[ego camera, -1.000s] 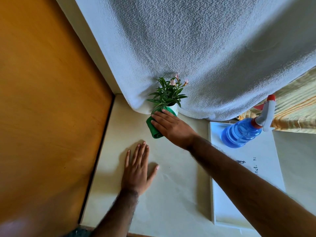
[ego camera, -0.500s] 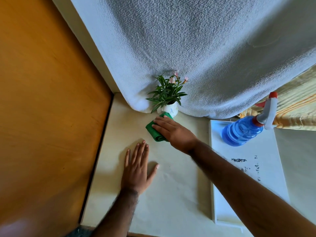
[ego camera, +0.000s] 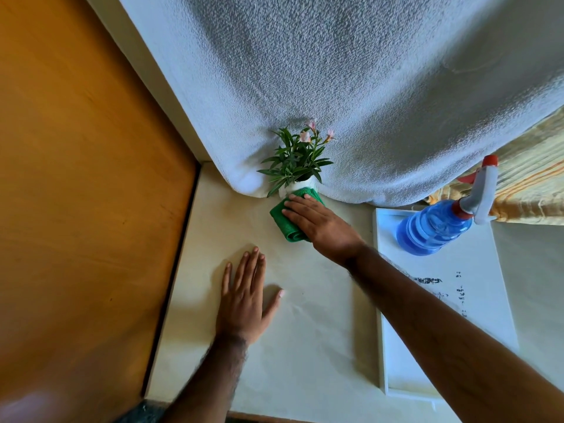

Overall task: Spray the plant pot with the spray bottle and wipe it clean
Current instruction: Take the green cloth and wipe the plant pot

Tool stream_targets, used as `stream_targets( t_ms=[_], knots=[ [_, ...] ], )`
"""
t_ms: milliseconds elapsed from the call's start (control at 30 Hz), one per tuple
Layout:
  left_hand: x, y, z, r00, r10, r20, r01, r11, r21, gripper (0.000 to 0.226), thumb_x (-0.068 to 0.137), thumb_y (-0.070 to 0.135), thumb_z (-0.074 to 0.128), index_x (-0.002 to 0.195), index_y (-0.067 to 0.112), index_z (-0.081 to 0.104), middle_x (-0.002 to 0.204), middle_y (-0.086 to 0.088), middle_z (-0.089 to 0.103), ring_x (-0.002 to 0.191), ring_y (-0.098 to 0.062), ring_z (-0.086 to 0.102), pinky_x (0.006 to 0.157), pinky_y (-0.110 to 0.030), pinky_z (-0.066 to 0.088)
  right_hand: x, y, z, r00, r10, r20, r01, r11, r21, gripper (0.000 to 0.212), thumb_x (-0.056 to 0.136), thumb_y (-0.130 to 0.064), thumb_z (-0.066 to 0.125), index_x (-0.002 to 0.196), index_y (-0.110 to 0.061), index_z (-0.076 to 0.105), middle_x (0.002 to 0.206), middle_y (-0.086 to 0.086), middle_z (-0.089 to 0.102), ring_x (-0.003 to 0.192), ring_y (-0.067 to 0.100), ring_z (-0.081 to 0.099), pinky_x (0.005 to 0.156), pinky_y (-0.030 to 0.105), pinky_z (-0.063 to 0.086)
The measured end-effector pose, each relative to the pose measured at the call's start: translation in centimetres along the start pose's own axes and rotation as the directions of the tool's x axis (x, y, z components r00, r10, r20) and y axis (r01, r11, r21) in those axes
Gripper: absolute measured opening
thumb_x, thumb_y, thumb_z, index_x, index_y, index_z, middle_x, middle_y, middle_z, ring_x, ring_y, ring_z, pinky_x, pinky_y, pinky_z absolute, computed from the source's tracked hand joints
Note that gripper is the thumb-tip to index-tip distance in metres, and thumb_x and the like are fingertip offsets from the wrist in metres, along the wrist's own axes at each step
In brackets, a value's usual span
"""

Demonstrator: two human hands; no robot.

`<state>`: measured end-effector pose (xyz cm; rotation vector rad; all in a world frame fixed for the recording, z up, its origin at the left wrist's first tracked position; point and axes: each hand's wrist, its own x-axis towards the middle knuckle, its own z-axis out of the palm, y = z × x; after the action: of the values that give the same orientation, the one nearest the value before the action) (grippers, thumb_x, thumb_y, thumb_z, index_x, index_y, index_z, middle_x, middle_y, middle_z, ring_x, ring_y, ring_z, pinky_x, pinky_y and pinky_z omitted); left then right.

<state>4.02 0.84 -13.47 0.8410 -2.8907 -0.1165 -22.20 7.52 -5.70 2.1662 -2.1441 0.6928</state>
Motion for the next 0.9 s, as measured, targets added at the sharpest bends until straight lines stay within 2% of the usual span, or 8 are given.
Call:
stream_targets(
  t_ms=[133, 333, 400, 567, 667, 900],
  knots=[
    [0.0, -0.1, 0.3, 1.0, 0.002, -0.011, -0.002, 1.0, -0.006, 0.084, 0.1, 0.064, 0.042, 0.163, 0.01, 0.03, 0.173, -0.01, 0.028, 0.16, -0.026, 0.028, 0.126, -0.059, 0.031, -0.5, 0.1, 0.5, 1.0, 0.024, 0.002, -0.024, 0.998, 0.064, 0.051, 0.085, 0.02, 0.065, 0.134, 0.007, 0.061, 0.141, 0.024, 0.061, 0.136, 0.041, 0.052, 0.118, 0.053, 0.033],
    [-0.1, -0.3, 0.6, 1.0, 0.004, -0.022, -0.005, 1.0, -0.014, 0.083, 0.1, 0.063, 0.043, 0.163, 0.01, 0.031, 0.173, -0.009, 0.028, 0.16, -0.025, 0.029, 0.126, -0.059, 0.031, -1.6, -0.3, 0.3, 0.994, 0.078, 0.072, -0.086, 0.989, 0.118, 0.061, 0.075, 0.03, 0.063, 0.132, 0.01, 0.062, 0.138, 0.027, 0.061, 0.133, 0.047, 0.053, 0.109, 0.065, 0.042],
    [-0.1, -0.3, 0.6, 1.0, 0.004, -0.02, -0.005, 1.0, -0.021, 0.083, 0.1, 0.063, 0.044, 0.163, 0.011, 0.03, 0.174, -0.009, 0.027, 0.16, -0.024, 0.029, 0.127, -0.059, 0.03, -1.4, -0.3, -0.4, 0.997, 0.066, 0.036, -0.069, 0.993, 0.097, 0.06, 0.075, 0.03, 0.063, 0.131, 0.01, 0.062, 0.138, 0.027, 0.061, 0.133, 0.047, 0.053, 0.11, 0.064, 0.042],
    [-0.1, -0.3, 0.6, 1.0, 0.0, -0.001, 0.0, 1.0, -0.019, 0.085, 0.1, 0.065, 0.043, 0.165, 0.012, 0.025, 0.175, -0.008, 0.024, 0.161, -0.024, 0.026, 0.128, -0.058, 0.027, 0.4, -0.1, -1.9, 0.998, 0.011, -0.066, -0.009, 1.0, 0.029, 0.047, 0.088, 0.02, 0.056, 0.134, 0.01, 0.06, 0.141, 0.025, 0.06, 0.137, 0.045, 0.049, 0.115, 0.06, 0.039],
    [0.0, -0.2, 0.6, 1.0, -0.004, 0.012, 0.004, 1.0, -0.015, 0.087, 0.099, 0.065, 0.044, 0.165, 0.012, 0.025, 0.175, -0.008, 0.023, 0.161, -0.024, 0.024, 0.128, -0.059, 0.029, 0.6, 0.2, -1.8, 0.999, 0.003, -0.043, -0.001, 0.999, 0.042, 0.051, 0.084, 0.023, 0.061, 0.133, 0.011, 0.06, 0.141, 0.027, 0.059, 0.137, 0.047, 0.049, 0.113, 0.062, 0.04],
    [-0.1, -0.3, 0.4, 1.0, -0.003, 0.026, 0.003, 1.0, -0.001, 0.087, 0.099, 0.065, 0.042, 0.165, 0.011, 0.025, 0.175, -0.009, 0.023, 0.161, -0.025, 0.024, 0.127, -0.059, 0.029, -0.1, 0.8, -0.9, 0.996, 0.086, 0.032, -0.089, 0.99, 0.111, 0.068, 0.075, 0.029, 0.061, 0.139, 0.006, 0.056, 0.148, 0.022, 0.054, 0.144, 0.039, 0.043, 0.119, 0.057, 0.033]
  ],
)
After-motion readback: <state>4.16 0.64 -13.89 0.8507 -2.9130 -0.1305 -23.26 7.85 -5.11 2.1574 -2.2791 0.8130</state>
